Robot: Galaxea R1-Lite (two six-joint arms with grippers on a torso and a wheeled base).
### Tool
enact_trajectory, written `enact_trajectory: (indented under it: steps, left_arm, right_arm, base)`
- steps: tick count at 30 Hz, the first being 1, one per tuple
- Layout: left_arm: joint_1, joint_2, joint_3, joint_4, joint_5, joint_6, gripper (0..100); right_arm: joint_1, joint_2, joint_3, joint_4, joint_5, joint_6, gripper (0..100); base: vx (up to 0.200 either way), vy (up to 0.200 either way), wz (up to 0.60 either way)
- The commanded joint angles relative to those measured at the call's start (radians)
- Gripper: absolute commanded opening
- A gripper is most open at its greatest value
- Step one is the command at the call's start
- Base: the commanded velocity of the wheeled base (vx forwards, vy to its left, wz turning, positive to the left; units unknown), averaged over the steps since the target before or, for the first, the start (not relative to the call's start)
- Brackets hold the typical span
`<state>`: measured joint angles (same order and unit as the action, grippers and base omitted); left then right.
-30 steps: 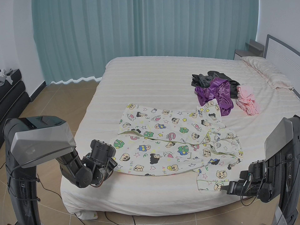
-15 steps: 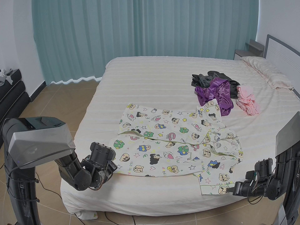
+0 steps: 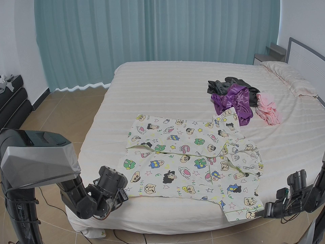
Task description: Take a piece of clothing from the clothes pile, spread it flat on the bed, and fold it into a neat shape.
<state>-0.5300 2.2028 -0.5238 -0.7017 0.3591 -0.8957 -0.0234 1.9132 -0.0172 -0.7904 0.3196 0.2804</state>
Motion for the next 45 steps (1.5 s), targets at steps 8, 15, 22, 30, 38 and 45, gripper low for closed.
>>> enact_trajectory:
  steps: [8, 15, 22, 30, 38, 45]
  left_arm:
    - [-0.077, -0.071, 0.104, 0.01, 0.014, 0.051, 0]
    - [-0.12, -0.109, 0.12, 0.114, 0.012, 0.061, 0]
    - [-0.148, -0.169, 0.117, 0.26, -0.005, 0.072, 0]
    - [-0.193, -0.169, 0.12, 0.346, -0.017, 0.072, 0]
    - [-0.174, -0.199, 0.03, 0.409, -0.028, 0.07, 0]
    - [-0.134, -0.291, -0.137, 0.588, -0.032, 0.07, 0]
  right_arm:
    - [-0.105, -0.148, 0.017, 0.126, -0.001, -0.104, 0]
    - [-0.11, -0.221, 0.017, 0.247, -0.001, -0.135, 0]
    - [-0.109, -0.312, 0.017, 0.376, -0.005, -0.162, 0]
    - [-0.107, -0.375, 0.011, 0.484, -0.007, -0.17, 0]
    - [-0.107, -0.433, -0.055, 0.547, 0.006, -0.162, 0]
    - [-0.107, -0.488, -0.161, 0.629, 0.042, -0.147, 0]
  base:
    - [0.0, 0.0, 0.0]
    - [0.0, 0.0, 0.0]
    - [0.0, 0.0, 0.0]
    - [0.0, 0.0, 0.0]
    - [0.0, 0.0, 0.0]
    - [0.0, 0.0, 0.0]
